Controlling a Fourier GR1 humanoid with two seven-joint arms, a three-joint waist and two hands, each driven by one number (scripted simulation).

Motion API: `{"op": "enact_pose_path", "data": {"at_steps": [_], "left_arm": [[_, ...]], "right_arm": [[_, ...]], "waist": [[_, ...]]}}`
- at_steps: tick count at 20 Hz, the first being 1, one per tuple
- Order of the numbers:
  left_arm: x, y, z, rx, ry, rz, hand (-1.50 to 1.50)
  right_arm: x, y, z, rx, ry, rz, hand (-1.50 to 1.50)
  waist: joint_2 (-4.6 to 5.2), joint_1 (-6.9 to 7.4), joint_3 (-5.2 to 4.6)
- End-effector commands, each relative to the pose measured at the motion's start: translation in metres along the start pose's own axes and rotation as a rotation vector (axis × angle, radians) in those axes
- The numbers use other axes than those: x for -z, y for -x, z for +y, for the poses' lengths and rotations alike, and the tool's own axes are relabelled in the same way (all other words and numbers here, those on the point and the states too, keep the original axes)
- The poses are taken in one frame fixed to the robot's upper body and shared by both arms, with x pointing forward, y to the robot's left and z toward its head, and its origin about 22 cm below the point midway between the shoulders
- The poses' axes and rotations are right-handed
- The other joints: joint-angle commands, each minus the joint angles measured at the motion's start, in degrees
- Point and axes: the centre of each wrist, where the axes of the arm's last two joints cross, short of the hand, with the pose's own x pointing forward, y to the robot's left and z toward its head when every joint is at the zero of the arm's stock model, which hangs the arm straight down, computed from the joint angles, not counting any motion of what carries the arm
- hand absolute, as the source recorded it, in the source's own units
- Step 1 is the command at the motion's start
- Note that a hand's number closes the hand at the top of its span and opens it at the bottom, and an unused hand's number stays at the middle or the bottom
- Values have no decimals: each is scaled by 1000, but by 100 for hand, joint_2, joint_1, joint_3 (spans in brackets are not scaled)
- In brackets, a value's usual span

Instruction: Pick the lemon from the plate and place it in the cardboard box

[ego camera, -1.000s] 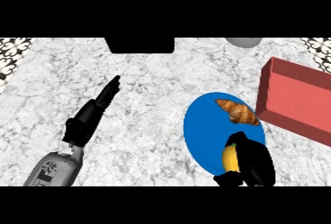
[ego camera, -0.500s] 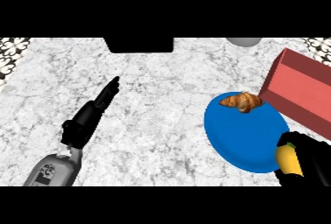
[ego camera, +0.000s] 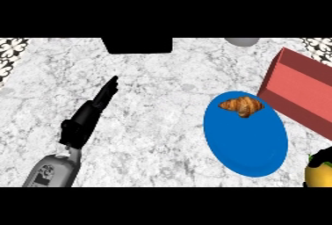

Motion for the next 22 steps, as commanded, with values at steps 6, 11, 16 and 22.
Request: {"op": "enact_pose_path", "data": {"at_steps": [6,11,16,22], "left_arm": [[19,-13,11,5,-8,-7,0],[-4,7,-5,0,-2,-3,0],[14,2,-1,-3,6,-2,0],[-3,8,-13,6,20,5,0]], "right_arm": [[-14,-17,-66,120,202,3,150],[-4,-5,-73,120,226,111,150],[25,4,-97,121,272,165,150],[62,37,-123,200,266,218,150]], "waist": [[10,-19,-3],[10,49,-1],[30,78,-4],[28,147,3]]}}
